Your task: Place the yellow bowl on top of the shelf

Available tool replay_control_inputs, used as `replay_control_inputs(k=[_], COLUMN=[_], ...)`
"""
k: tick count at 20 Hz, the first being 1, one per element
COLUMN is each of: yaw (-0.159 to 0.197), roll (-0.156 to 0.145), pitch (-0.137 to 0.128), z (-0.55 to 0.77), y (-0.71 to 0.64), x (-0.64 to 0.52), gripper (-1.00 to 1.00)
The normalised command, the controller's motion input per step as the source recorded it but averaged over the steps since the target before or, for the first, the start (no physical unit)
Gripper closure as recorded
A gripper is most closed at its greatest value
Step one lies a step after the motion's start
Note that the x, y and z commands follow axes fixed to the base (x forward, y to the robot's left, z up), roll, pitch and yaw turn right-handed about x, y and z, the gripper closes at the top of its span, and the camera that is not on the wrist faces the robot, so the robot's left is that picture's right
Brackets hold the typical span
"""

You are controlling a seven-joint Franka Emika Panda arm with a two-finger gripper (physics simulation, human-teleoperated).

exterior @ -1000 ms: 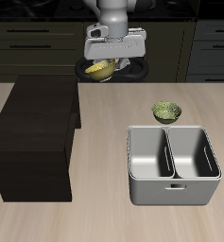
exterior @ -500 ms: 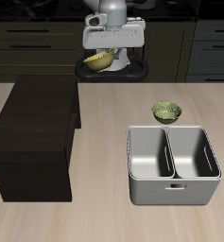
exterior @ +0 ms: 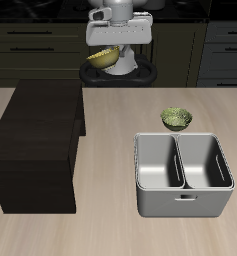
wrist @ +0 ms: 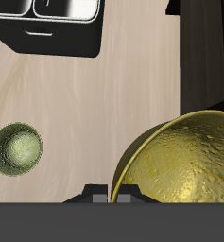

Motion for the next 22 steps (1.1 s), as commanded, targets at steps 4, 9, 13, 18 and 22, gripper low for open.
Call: replay_control_inputs(k=[4, 9, 13, 18, 22], yaw=[-0.028, -0.006, -0.020, -0.015, -0.015], roll=[-0.016, -0.042, -0.042, -0.033, -0.072], pitch=[0.037, -0.012, -0.027, 0.006, 0.021], z=[0.07, 0.24, 0.35, 0.19, 0.07], y=[-0.20, -0.22, -0.30, -0.27, -0.32], x=[0.17, 0.08, 0.12, 0.22, 0.30], gripper=[1.00, 1.00, 1.00, 1.00, 1.00])
